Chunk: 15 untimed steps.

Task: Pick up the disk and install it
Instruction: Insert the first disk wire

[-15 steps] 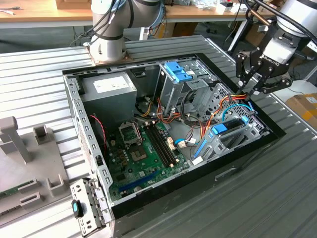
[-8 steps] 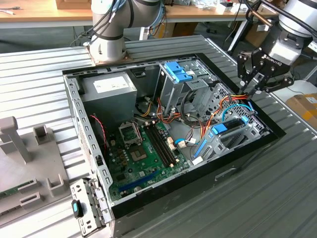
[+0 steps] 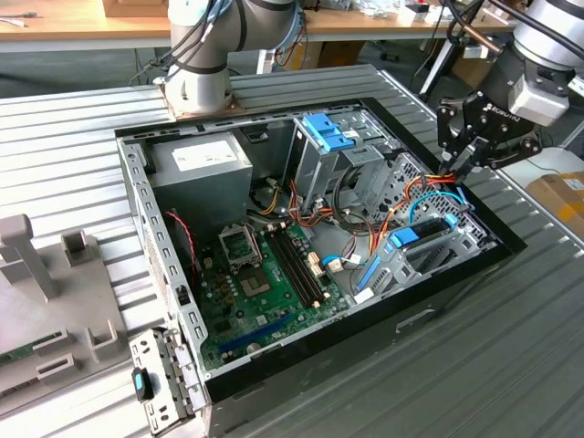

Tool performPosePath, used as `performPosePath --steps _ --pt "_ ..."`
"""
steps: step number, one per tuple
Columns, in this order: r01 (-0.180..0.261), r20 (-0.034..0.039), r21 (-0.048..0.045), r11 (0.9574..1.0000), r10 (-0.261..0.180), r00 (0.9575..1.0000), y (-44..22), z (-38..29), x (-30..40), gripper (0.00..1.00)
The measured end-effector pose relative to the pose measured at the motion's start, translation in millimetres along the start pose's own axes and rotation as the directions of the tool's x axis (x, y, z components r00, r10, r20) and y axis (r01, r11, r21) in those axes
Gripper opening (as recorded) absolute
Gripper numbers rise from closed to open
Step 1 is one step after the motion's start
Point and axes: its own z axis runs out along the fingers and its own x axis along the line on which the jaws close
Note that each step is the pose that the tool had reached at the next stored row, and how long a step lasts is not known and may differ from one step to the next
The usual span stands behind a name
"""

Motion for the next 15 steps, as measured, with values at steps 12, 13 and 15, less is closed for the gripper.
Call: performPosePath --steps 12,13,15 --pt "0.154 0.0061 0.0007 0.9881 -0.154 0.9881 -6.9 2.3 8.2 0.3" --pt "0.157 0.0064 0.0006 0.9876 -0.157 0.9876 -8.5 2.4 9.6 0.3" --pt "0.161 0.0065 0.0006 0.9869 -0.161 0.9869 -8.4 4.2 9.8 0.3"
